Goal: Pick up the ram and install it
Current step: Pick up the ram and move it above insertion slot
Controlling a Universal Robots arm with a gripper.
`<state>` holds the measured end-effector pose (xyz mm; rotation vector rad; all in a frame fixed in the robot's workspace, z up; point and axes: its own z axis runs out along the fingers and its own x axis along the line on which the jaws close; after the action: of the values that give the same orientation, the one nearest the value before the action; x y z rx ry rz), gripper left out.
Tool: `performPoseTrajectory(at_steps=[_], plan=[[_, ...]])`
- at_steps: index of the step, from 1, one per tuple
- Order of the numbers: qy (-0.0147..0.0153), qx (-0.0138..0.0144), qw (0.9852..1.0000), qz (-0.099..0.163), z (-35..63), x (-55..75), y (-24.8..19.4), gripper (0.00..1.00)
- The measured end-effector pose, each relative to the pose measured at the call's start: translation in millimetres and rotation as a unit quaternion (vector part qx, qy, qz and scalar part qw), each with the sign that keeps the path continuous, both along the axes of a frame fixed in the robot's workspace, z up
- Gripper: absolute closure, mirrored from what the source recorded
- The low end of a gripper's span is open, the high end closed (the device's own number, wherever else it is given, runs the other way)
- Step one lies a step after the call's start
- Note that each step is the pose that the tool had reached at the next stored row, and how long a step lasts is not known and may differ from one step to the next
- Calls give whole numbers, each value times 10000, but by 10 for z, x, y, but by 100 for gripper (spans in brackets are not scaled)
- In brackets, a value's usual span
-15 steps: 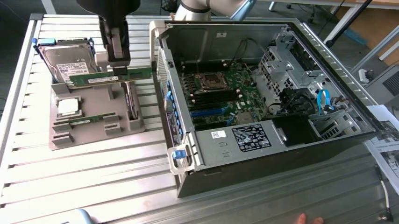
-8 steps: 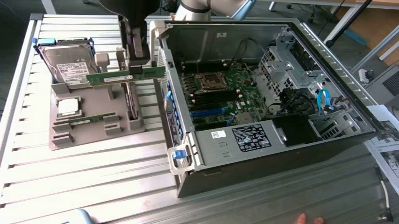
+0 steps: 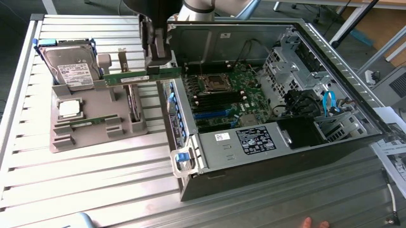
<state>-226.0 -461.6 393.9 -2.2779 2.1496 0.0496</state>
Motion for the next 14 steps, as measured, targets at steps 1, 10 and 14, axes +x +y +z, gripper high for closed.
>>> performPoseTrajectory(at_steps=[1,10,14], plan=[[0,0,10000,0,0,30,0,88],[0,0,10000,-1,0,321,-1,88],[0,0,10000,0,0,434,-1,88]])
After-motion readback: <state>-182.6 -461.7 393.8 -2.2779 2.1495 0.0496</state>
